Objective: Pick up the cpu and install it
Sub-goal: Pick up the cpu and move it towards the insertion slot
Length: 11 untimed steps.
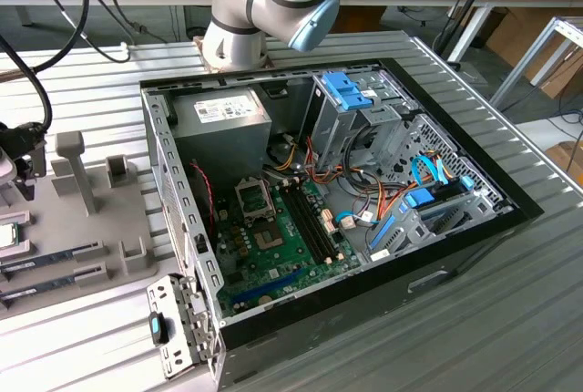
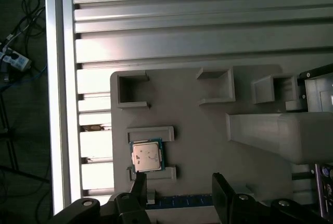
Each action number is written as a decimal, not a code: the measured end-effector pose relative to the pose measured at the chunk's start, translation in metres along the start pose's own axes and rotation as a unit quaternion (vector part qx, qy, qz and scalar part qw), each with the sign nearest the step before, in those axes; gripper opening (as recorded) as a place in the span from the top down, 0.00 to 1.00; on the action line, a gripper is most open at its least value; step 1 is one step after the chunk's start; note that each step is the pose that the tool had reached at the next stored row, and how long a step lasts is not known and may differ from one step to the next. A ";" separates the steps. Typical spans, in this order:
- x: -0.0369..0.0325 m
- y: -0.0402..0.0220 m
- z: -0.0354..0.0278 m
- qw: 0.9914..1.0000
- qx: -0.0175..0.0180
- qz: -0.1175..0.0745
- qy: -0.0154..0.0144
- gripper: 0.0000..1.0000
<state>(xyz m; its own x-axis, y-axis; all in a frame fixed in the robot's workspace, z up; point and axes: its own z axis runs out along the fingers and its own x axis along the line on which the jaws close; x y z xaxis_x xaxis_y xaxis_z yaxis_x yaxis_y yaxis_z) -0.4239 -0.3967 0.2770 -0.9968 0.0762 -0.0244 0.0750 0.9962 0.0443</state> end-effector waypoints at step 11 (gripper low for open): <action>0.0001 -0.0001 0.0027 1.000 0.000 0.000 0.000 0.38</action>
<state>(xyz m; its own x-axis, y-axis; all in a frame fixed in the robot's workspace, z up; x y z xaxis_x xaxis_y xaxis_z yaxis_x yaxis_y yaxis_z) -0.4239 -0.3967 0.2743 -0.9968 0.0762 -0.0244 0.0751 0.9962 0.0443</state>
